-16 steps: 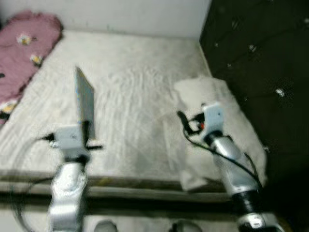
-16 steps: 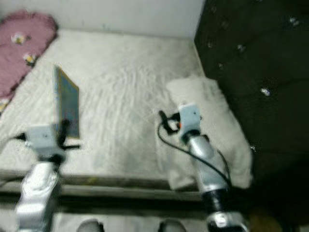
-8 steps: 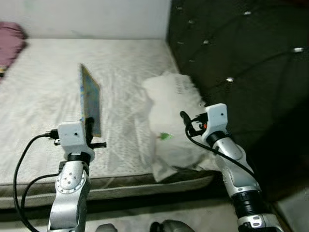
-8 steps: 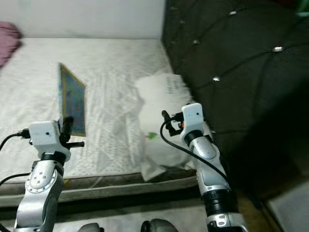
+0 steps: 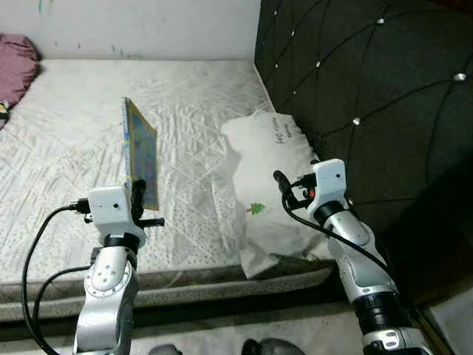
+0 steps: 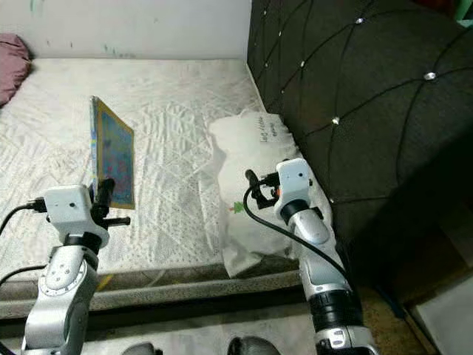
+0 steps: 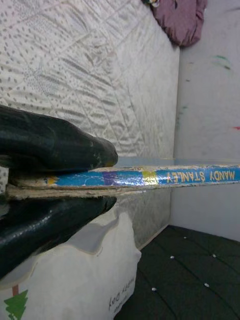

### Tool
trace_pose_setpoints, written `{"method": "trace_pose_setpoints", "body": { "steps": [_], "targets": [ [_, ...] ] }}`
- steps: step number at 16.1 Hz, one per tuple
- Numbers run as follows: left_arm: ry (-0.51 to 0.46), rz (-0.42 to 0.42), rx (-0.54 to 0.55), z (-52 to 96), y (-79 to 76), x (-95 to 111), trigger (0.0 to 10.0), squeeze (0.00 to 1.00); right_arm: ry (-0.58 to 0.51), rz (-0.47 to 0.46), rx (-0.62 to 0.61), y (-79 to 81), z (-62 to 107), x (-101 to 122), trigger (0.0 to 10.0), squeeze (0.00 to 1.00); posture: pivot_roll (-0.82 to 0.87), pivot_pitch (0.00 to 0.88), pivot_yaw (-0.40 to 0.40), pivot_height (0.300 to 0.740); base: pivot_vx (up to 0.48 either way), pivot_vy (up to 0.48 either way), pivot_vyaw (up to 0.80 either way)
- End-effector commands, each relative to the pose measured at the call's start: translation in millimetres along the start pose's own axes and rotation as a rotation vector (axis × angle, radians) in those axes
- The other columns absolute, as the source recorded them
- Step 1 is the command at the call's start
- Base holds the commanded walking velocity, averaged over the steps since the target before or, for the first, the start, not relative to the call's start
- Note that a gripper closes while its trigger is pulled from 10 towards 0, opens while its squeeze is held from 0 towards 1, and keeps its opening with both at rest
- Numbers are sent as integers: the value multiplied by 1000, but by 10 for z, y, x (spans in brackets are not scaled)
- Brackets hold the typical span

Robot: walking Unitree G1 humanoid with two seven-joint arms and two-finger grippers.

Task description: Clean up the room

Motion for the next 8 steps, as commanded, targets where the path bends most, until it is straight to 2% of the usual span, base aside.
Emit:
{"method": "trace_pose_setpoints", "body": {
  "steps": [1,8],
  "targets": [
    [-60,4,1,-10,3,145,10000,0,-7,14,-6,-24,2,37,10000,0,-16,0,-29,740,0,0,0],
    [-56,5,1,-22,-1,137,10000,0,-5,17,-11,-35,-7,34,10000,0,-16,0,-30,740,0,0,0]
  ]
}}
Point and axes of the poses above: a point about 5 cm out from each wrist's last joint towards the gripper, its own z axis pointing back from the gripper into the wrist, its own x axis along the axis of the wrist's last joint, y = z × x, the point moved 4 cm from there along -z, pointing out of the wrist towards the gripper, and after that the axes turned 9 degrees about -z, right-handed, at the moved point
